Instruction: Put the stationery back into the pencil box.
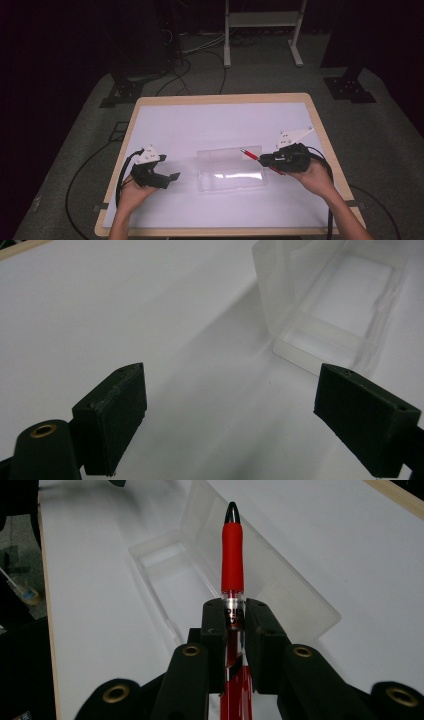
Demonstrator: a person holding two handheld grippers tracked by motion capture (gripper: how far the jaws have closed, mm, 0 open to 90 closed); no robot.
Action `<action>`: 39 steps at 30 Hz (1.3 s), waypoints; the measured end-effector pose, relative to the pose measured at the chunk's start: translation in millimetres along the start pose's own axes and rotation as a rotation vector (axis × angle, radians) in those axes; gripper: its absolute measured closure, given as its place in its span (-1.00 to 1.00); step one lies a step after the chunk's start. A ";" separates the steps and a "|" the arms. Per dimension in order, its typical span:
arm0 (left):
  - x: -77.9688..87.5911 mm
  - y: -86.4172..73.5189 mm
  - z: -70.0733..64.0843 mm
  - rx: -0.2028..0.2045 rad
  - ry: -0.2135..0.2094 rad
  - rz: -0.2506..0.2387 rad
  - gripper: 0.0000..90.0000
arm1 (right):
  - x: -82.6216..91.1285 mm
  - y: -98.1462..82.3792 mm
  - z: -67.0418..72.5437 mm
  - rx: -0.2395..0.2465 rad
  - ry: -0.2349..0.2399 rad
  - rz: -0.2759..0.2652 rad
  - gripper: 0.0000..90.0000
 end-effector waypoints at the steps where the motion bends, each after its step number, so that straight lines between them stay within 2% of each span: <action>1: 0.2 0.0 0.0 -0.002 0.000 0.000 -0.71 | -0.5 0.8 0.4 0.000 0.003 -0.001 0.75; 10: 1.5 0.3 0.6 -0.006 0.004 -0.001 -0.71 | -9.1 3.5 6.8 0.029 0.026 0.020 0.75; 21: 1.7 -1.8 1.4 -0.003 0.004 0.005 -0.72 | -23.8 3.8 13.5 0.044 0.063 0.049 0.75; 35: 3.5 -3.1 2.4 0.008 0.007 -0.002 -0.73 | -42.6 2.9 15.6 0.052 0.103 0.063 0.75; 39: 3.5 -3.1 2.4 0.008 0.005 -0.003 -0.73 | -47.4 2.7 16.2 0.070 0.111 0.069 0.75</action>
Point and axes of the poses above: each handheld gripper's, and its own axes: x roughly backward along the jaws, y roughly out of its top, z roughly to its left, the point moved 9 cm from there along -x, roughly forward along the jaws, and after that the axes turned 14 degrees about -x, right-handed, at the moved point
